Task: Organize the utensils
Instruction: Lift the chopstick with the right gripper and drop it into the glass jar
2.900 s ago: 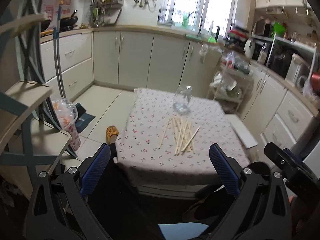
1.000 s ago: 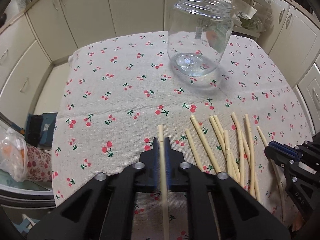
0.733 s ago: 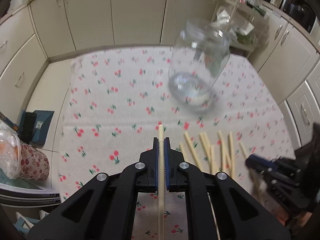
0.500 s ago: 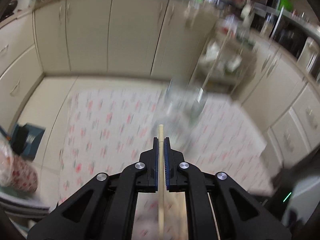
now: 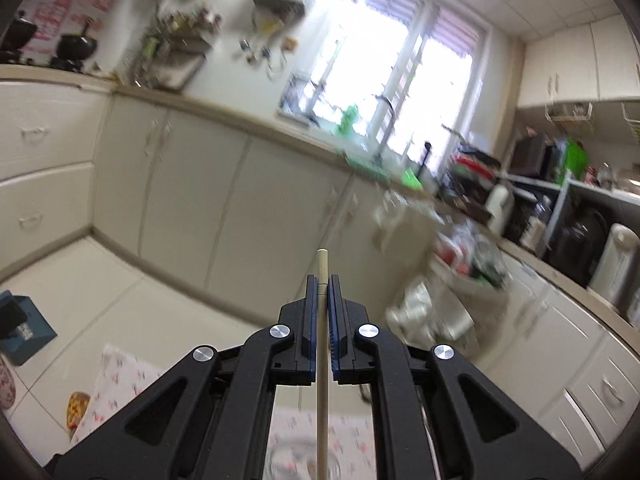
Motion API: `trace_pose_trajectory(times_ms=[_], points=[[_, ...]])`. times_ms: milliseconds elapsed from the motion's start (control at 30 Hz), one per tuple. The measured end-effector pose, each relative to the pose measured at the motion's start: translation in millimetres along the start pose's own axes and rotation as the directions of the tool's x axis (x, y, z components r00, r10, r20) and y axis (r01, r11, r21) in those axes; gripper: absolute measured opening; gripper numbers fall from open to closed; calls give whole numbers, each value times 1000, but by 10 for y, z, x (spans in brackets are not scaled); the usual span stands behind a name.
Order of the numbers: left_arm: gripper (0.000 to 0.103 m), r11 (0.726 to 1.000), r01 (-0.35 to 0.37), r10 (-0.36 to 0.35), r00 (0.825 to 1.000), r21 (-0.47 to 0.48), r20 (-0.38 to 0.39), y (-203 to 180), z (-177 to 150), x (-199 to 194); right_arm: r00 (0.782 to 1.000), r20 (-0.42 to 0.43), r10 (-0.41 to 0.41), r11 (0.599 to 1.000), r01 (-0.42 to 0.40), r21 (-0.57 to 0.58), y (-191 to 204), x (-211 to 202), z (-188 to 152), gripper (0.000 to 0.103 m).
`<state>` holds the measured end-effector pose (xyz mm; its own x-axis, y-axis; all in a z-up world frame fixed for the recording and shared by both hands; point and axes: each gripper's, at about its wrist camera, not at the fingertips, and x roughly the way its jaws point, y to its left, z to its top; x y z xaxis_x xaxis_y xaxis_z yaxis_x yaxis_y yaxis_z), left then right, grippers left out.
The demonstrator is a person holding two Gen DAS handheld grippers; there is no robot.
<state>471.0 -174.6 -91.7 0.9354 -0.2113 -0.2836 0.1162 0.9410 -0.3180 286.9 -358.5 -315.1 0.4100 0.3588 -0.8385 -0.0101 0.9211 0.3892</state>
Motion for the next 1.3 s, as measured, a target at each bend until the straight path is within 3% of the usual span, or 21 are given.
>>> trace_pose_trajectory(times_ms=[133, 467, 833, 1033, 1200, 1300], points=[[5, 999, -52, 51, 996, 5, 73, -79, 26, 161, 1000, 0, -6, 1000, 6, -9, 12, 2, 1, 6], [5, 991, -87, 77, 992, 98, 100, -202, -326, 397, 1000, -4, 10, 1000, -10, 5, -2, 13, 21, 7], [5, 975, -59, 65, 998, 216, -23, -141, -787, 290, 999, -32, -6, 998, 4, -61, 62, 19, 10, 9], [5, 961, -60, 89, 991, 269, -97, -71, -906, 165, 998, -52, 23, 994, -28, -101, 120, 23, 15, 25], [6, 952, -47, 91, 987, 304, -132, -42, -970, 20, 998, -58, 25, 994, -31, -105, 103, 14, 20, 25], [7, 958, -48, 94, 985, 284, -148, 36, -936, -84, 998, -62, 14, 994, -21, -109, 57, 9, 19, 15]])
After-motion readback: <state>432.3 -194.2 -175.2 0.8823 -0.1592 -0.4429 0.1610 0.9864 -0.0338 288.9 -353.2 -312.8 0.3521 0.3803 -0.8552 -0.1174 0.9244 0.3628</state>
